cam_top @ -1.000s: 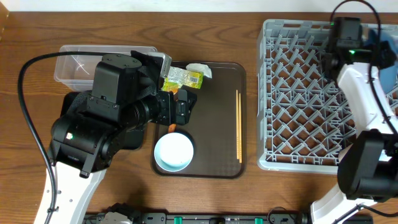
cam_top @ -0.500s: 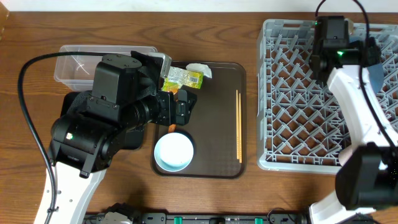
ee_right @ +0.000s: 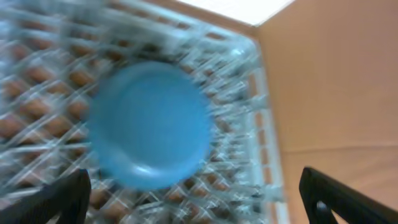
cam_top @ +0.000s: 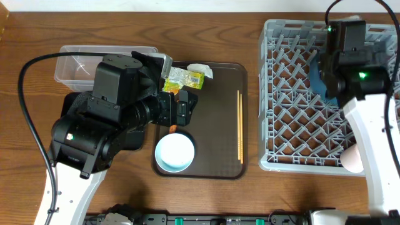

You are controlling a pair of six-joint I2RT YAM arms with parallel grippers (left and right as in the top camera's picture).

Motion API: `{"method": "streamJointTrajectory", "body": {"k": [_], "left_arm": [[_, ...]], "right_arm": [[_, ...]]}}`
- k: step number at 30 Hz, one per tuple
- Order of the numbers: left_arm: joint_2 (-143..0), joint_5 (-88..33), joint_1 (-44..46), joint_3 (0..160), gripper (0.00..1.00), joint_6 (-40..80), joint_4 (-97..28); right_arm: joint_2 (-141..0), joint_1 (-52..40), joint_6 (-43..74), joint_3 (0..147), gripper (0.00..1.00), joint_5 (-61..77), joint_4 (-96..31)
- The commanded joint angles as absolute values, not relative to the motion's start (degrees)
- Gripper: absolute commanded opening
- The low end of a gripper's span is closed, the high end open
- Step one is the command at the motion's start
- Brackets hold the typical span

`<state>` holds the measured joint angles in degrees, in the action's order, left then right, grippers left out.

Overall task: Sort waste into correct bins and load items into the dishwasher rack
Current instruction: 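Release the plate in the rack and withdraw the right gripper, then move left gripper to the light-blue bowl and grip its rim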

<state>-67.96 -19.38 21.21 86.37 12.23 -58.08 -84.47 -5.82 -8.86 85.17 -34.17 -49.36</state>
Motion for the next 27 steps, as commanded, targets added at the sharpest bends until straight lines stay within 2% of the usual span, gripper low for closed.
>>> {"method": "streamJointTrajectory", "body": {"k": [1,5,6,8,10,13,21,27], "left_arm": [[-67.35,-19.88,21.30,86.70,0.98,12.49,-58.46],[-67.35,-17.58,21.30,86.70,0.98,12.49,-59.99],[-67.35,-11.60,21.30,86.70,0.98,13.47,-62.78],[-67.53,-4.23,21.30,86.37,0.98,17.19,-66.37],[-67.94,-0.21,21.30,85.43,0.98,19.42,-69.38],[-68.86,-1.39,21.32,82.50,0.99,20.29,-71.29],[-71.07,-8.60,22.79,67.05,0.73,19.53,-69.69],[-71.11,-8.36,28.95,59.53,0.71,19.59,-63.61]], "right_arm": [[-81.65,-6.61,1.52,85.08,0.99,-16.14,-52.14],[-80.23,-6.57,2.33,85.08,0.99,3.68,-53.93],[-80.20,-6.57,2.33,85.08,0.99,10.22,-55.09],[-80.23,-6.57,2.33,85.06,0.99,14.79,-56.62],[-80.23,-6.57,3.14,85.06,0.99,16.12,-58.37],[-80.25,-6.57,6.66,85.06,0.99,16.12,-60.23],[-80.25,-6.57,9.41,85.06,0.99,16.10,-61.10],[-80.25,-6.61,10.59,85.06,0.95,16.10,-61.17]]}}
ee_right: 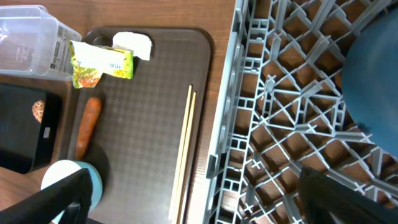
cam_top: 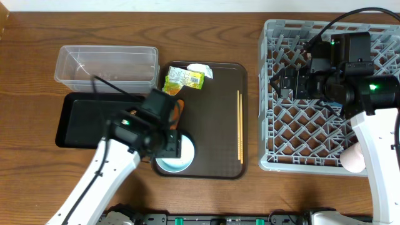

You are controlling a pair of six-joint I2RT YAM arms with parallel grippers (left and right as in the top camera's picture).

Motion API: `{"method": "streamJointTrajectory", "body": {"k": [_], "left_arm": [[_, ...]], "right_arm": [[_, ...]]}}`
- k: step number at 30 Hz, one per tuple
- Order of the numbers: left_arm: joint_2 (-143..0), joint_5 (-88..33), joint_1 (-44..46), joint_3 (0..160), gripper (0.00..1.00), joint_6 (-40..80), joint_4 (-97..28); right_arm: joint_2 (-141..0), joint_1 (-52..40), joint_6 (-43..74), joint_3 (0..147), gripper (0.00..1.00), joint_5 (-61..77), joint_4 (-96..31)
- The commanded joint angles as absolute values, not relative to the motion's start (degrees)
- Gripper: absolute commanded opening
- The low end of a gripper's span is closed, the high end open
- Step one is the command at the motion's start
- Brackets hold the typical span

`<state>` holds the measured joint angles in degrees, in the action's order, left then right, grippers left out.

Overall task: Sort waste into correct bins and load items into the dishwasher rack
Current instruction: 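Move left gripper to the light-blue bowl and grip its rim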

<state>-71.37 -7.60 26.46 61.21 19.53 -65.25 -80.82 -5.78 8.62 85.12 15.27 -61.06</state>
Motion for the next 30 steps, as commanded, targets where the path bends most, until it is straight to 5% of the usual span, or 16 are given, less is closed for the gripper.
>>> {"method": "streamJointTrajectory", "body": {"k": [1,21,30], "left_arm": [[-71.11,-8.36,29.74,59.16,0.71,19.62,-62.65],[-84.33,-5.30,42.24,54.87,0.50,17.63,-54.85],[-91.42,-5.17,42.24,54.85,0.29,17.39,-52.56]], "right_arm": [[-80.25,-6.61,10.72,85.06,0.95,16.12,-61.19],[-80.25,-6.63,10.70,85.06,0.90,16.10,-62.81],[-80.25,-6.63,10.72,85.06,0.91,16.10,-62.83]]}}
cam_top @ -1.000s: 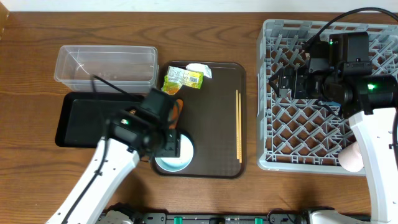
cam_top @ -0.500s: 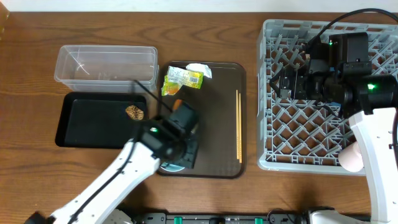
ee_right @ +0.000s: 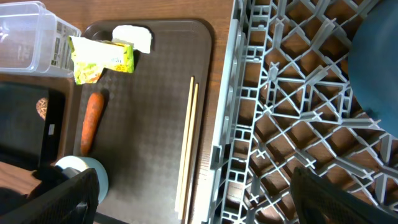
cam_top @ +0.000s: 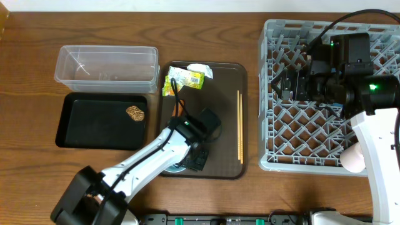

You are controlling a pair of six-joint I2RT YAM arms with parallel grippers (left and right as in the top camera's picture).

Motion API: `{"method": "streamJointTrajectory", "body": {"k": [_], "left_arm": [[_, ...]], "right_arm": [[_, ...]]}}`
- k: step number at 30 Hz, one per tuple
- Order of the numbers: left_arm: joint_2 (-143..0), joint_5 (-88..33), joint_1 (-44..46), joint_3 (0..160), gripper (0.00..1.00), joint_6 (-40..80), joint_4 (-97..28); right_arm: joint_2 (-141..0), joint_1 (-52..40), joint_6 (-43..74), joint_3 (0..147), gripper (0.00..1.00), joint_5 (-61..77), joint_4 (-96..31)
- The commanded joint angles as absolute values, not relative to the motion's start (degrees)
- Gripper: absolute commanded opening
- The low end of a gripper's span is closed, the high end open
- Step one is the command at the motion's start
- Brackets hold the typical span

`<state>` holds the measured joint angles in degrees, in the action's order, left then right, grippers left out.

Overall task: Sort waste into correct bins and load items into the dishwasher rack
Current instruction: 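Move left gripper to the light-blue bowl and grip its rim, then lift the light-blue bowl of rice with the left gripper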

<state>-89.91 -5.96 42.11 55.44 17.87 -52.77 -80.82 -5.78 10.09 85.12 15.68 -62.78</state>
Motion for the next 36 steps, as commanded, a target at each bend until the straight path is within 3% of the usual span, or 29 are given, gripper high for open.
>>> {"method": "streamJointTrajectory", "body": {"k": [1,14,18,28,36], "left_arm": [[-91.96,-5.76,42.24,54.85,0.27,17.41,-52.34],[-98.21,-9.87,42.24,54.57,0.19,15.86,-48.66],[-100.07,-9.85,42.24,54.57,0.06,15.66,-48.31],[-99.18,-9.89,42.17,56.25,0.06,15.70,-51.05],[-89.71,-9.80,42.17,59.57,0.06,16.62,-53.47]], "right_arm": [[-80.25,-6.63,10.70,85.06,0.91,16.10,-62.81],[-80.25,-6.61,10.70,85.06,0.91,16.10,-62.83],[-80.25,-6.61,10.70,85.06,0.91,16.10,-62.85],[-80.25,-6.61,10.70,85.06,0.91,16.10,-62.85],[-80.25,-6.61,10.70,85.06,0.91,16.10,-62.81]]}}
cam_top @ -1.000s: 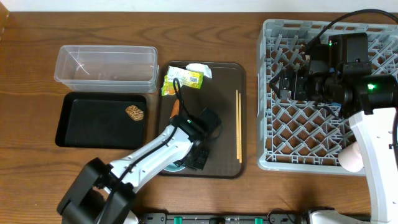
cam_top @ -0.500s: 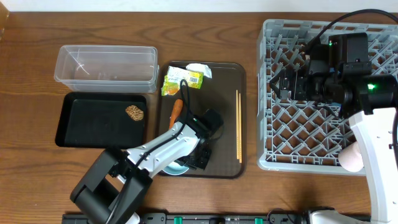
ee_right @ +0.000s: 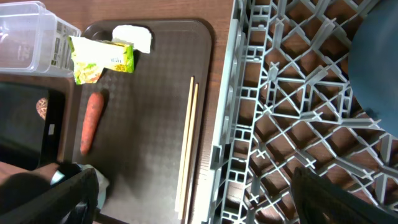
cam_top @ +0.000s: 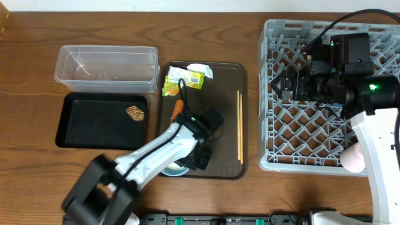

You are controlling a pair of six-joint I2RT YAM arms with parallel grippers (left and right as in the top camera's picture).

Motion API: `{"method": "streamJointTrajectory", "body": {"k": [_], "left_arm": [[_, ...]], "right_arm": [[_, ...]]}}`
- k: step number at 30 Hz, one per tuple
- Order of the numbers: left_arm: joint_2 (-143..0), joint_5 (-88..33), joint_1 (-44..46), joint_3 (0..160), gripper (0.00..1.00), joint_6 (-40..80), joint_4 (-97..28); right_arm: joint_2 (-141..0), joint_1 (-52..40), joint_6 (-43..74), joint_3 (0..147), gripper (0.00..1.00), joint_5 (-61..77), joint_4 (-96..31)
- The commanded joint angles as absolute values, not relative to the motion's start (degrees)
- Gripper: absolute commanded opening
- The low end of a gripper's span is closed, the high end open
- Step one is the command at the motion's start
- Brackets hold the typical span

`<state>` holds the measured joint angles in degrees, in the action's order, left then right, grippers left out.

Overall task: Sort waste into correct bins and load items into the dishwasher rack
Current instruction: 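Lift the light-blue bowl of rice with the left gripper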

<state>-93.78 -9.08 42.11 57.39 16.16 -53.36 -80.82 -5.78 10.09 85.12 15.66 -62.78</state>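
A brown tray [cam_top: 219,94] holds a carrot [cam_top: 178,107], a green wrapper [cam_top: 185,77], a white napkin [cam_top: 202,68], chopsticks [cam_top: 239,125] and a light-blue bowl [cam_top: 177,167]. My left gripper [cam_top: 201,154] sits right over the bowl's right side and hides most of it; its jaws do not show. My right gripper [cam_top: 284,84] hangs open and empty above the grey dishwasher rack [cam_top: 269,125], facing the tray. A blue plate [ee_right: 379,56] lies in the rack.
A clear plastic bin [cam_top: 106,64] stands left of the tray, and below it a black bin [cam_top: 81,119] holding a brown food scrap [cam_top: 134,112]. A pink cup [cam_top: 352,160] stands at the rack's front right corner.
My left arm has shifted a little and now hides more of the bowl. The right arm and everything on the tray stayed as they were.
At first my left arm was raised over the bins and tray corner, and my right gripper hung over the blue plate in the rack. Then the left gripper was at the bowl's left side and the right faced the tray. Since then the left has stood at the bowl's right side.
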Motion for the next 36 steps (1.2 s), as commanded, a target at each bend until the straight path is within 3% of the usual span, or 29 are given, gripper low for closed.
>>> {"method": "streamJointTrajectory", "body": {"k": [1,11,36], "left_arm": [[-88.90,-9.78,42.17,59.57,0.06,16.97,-53.47],[-85.49,-5.54,42.19,59.57,0.06,19.38,-53.08],[-94.76,-8.38,44.14,58.54,0.08,23.24,-50.85]], "right_arm": [[-80.25,-6.61,10.70,85.06,0.91,16.10,-62.81],[-80.25,-6.61,10.70,85.06,0.91,16.08,-62.81],[-80.25,-6.61,10.70,85.06,0.91,16.08,-62.81]]}}
